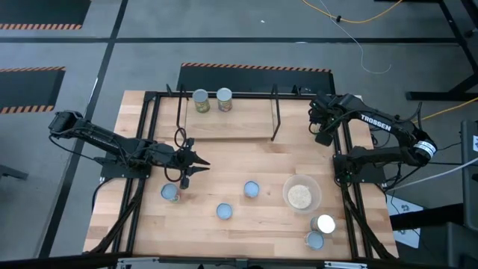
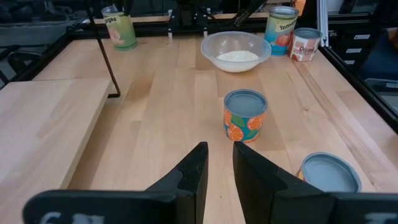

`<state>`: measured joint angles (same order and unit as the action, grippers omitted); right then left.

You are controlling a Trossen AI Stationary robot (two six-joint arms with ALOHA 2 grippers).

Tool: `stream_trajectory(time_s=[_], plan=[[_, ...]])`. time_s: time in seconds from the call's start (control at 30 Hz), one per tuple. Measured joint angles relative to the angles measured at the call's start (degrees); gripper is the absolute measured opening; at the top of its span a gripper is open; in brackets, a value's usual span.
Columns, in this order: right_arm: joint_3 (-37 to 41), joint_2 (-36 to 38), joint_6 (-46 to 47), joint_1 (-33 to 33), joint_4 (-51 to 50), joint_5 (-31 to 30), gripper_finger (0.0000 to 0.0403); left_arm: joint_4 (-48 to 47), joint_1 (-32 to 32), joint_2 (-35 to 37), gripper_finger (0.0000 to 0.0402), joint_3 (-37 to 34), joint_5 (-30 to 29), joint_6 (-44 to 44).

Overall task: Pick and place cans onto a shelf
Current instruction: Put the canned oranges on the shelf

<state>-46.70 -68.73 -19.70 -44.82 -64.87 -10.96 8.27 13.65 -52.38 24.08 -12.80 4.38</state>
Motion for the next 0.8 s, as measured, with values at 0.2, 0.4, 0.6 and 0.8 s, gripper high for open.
stream_trajectory(time_s=[0.2,0.4,0.6,0.8], plan=[[0.04,-0.02,0.08,-0.02,0.87,-0.39,0.0068,0.0,0.0,0.0,0.0069,0.0,0.0,0.0],[0.04,-0.02,-0.03,0.0,1.01,-0.13,0.0016,0.01,-0.02,0.0,0.0069,0.0,0.0,0.0],[-0.34,-0.04,0.0,-0.02,0.93,0.17,0.0005,0.01,-0.01,0.0,0.0069,0.0,0.0,0.0],[-4.18,-0.24,1.2,-0.03,1.07,1.36,0.0002,0.02,-0.01,0.0,0.0069,0.0,0.0,-0.02]])
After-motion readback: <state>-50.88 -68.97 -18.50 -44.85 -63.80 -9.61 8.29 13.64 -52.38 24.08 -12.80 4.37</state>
